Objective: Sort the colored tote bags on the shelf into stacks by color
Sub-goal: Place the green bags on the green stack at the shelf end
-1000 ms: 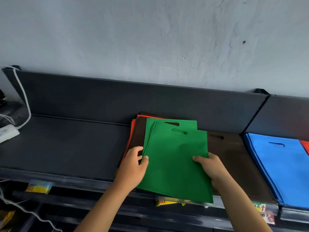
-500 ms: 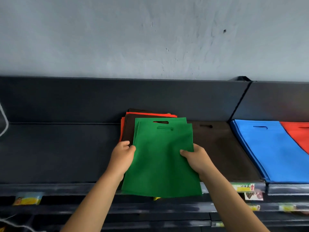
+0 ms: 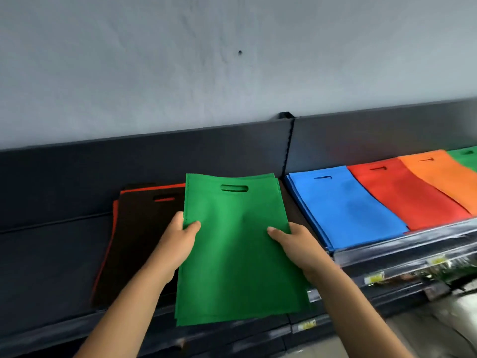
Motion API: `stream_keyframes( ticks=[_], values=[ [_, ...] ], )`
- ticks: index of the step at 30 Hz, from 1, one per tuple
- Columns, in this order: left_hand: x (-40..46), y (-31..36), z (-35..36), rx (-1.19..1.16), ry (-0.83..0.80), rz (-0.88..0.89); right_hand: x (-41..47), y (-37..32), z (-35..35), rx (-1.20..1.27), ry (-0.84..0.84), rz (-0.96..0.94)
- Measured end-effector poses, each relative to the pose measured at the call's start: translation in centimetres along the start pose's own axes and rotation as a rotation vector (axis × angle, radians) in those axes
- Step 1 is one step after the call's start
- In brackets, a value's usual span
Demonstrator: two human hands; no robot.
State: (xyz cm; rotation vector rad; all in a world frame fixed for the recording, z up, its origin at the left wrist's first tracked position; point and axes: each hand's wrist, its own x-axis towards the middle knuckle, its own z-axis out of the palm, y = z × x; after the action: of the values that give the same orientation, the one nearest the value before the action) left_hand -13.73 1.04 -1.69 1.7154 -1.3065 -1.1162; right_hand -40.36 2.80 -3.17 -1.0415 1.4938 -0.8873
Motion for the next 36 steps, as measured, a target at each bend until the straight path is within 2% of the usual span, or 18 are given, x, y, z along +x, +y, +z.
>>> stream_keyframes(
  ticks=[4, 12, 21, 26, 33, 36],
  values=[
    [-1.1, 3.4, 8.9, -0.027, -0.112, 0.045, -1.5, 1.7, -8.3, 0.06, 0.137, 0.01],
    [-4.0, 10.9, 26.6, -0.084, -0.128, 0.098, -5.0, 5.4, -26.8, 0.139, 0.294, 0.077],
    [-6.7, 18.1, 45.6, -0.054, -0.248, 0.156, -9.0, 8.4, -44.8, 0.155, 0.463, 0.096],
    [-6.7, 21.8, 51.8, -0.05, -0.3, 0.212, -8.5, 9.1, -51.2, 0.234, 0.528, 0.121],
    [-1.5, 25.1, 58.5, -0.083, -0.458, 0.193, -2.9, 9.0, -57.9, 0.227, 0.555, 0.146],
    [1.1, 26.9, 61.9, -0.063, -0.477, 0.211, -0.4, 9.0, -61.0, 0.203, 0.586, 0.152]
  ],
)
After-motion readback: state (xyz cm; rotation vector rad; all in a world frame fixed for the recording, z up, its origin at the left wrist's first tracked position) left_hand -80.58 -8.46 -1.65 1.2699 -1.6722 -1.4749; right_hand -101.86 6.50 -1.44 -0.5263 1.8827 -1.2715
